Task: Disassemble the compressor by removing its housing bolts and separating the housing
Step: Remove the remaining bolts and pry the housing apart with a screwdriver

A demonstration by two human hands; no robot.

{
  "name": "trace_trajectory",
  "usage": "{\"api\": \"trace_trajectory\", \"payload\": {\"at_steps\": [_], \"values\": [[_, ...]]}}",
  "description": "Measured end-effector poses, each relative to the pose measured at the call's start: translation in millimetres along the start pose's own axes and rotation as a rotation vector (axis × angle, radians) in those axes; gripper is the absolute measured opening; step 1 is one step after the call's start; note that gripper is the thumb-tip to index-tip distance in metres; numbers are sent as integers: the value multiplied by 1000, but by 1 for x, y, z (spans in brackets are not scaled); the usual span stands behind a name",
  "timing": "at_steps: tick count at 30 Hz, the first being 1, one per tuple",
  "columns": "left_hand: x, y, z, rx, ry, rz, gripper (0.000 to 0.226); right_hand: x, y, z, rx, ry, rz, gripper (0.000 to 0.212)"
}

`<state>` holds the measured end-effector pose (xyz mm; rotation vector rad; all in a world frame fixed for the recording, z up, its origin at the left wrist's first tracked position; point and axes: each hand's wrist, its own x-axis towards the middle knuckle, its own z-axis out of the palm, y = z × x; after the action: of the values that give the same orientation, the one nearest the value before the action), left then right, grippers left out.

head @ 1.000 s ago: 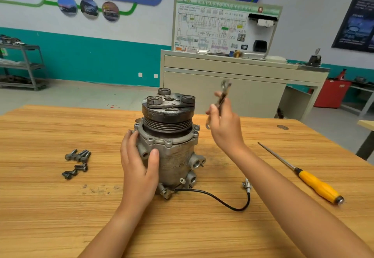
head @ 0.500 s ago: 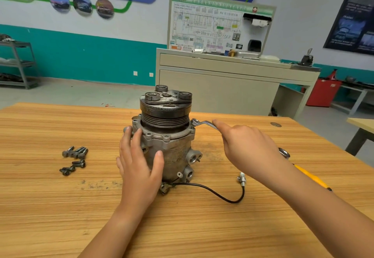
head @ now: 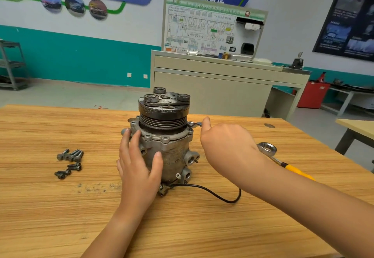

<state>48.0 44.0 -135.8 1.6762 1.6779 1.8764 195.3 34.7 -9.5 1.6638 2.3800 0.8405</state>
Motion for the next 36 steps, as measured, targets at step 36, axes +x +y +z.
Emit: {"api": "trace_trajectory", "payload": {"at_steps": [36], "values": [[2, -5, 2, 0, -23, 22, 67, -5, 52, 30, 261, 221, 80, 39]]}}
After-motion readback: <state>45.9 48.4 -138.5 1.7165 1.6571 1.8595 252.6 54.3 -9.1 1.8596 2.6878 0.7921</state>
